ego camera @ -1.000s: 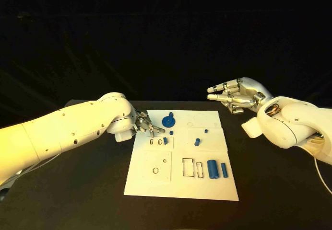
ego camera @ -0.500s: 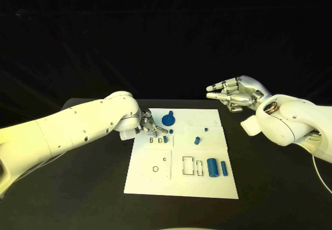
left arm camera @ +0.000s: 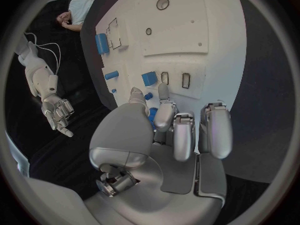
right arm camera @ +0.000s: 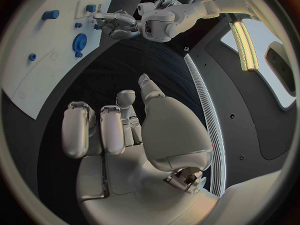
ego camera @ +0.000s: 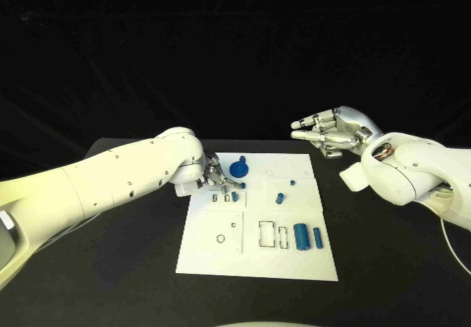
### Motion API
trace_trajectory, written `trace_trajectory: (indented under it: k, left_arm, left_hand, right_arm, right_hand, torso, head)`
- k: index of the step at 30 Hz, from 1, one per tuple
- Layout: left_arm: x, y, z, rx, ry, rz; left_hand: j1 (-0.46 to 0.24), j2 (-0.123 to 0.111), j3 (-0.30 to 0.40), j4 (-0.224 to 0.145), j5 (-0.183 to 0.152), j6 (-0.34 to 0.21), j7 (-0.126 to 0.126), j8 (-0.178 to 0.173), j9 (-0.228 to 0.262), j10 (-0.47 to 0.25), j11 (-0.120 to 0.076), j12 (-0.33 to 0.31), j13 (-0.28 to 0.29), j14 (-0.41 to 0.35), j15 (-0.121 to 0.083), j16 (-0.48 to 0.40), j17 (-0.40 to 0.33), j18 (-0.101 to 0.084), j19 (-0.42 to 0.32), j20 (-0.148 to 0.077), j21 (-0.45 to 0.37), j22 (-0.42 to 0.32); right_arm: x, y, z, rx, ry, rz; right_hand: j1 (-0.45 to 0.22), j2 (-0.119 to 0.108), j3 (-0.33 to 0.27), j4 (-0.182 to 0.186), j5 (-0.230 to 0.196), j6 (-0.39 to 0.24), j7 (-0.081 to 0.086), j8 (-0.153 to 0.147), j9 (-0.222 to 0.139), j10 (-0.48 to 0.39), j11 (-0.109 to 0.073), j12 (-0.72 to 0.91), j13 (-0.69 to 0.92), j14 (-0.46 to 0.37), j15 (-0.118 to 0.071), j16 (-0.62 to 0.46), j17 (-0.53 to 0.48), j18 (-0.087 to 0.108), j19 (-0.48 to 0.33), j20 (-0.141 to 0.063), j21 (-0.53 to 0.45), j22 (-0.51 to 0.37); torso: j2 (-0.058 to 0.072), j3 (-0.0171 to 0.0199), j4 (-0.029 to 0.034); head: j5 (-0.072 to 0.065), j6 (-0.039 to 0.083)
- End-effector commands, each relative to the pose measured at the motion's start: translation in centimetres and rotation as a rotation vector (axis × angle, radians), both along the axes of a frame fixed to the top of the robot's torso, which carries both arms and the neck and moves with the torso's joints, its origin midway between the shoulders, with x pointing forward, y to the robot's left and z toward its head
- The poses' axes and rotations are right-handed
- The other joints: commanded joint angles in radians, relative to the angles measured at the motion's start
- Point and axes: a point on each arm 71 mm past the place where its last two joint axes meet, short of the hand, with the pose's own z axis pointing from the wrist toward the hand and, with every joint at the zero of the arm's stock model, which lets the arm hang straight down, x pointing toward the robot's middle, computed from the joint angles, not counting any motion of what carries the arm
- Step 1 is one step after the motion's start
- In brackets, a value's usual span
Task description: Assemble the parts on the task board
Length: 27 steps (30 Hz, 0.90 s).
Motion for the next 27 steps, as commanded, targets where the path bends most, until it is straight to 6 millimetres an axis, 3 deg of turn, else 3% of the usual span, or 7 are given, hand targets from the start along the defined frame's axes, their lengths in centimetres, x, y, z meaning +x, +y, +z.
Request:
trace_trajectory:
  k: [1,27]
  left_arm:
    - [0.0,-0.3,-0.2,0.009,0.019,-0.026]
    - [0.0,-1.4,-0.5,0.011,0.039,-0.05]
  left_hand:
    - [0.013,0.001,-0.005,-0.001,-0.003,-0.008,0.003,0.006,0.005,0.002,0.0,0.003,0.001,0.101,-0.006,0.002,0.263,-0.016,0.021,-0.003,0.007,0.067]
    - [0.032,0.015,-0.002,-0.001,-0.002,-0.014,0.003,0.016,0.023,0.003,0.001,0.003,0.004,0.101,-0.004,0.002,0.263,-0.016,0.022,-0.001,0.009,0.071]
  right_arm:
    - [0.0,0.2,-0.1,-0.011,0.001,0.022]
    - [0.1,0.6,-0.1,-0.019,-0.004,0.034]
  right_hand:
    - [0.001,0.008,-0.007,0.0,0.006,0.01,0.001,0.001,-0.001,0.001,-0.003,0.002,-0.002,0.038,-0.005,-0.006,-0.001,0.007,-0.01,-0.001,-0.004,-0.002]
    - [0.002,0.009,-0.009,0.0,0.01,0.01,0.0,0.001,-0.001,0.001,-0.003,0.002,-0.003,0.038,-0.005,-0.007,-0.002,0.007,-0.011,-0.001,-0.005,-0.004]
  torso:
    - [0.001,0.0003,0.0]
    - [0.001,0.0001,0.0013]
  head:
    - [-0.001,-0.002]
    - [-0.001,-0.005]
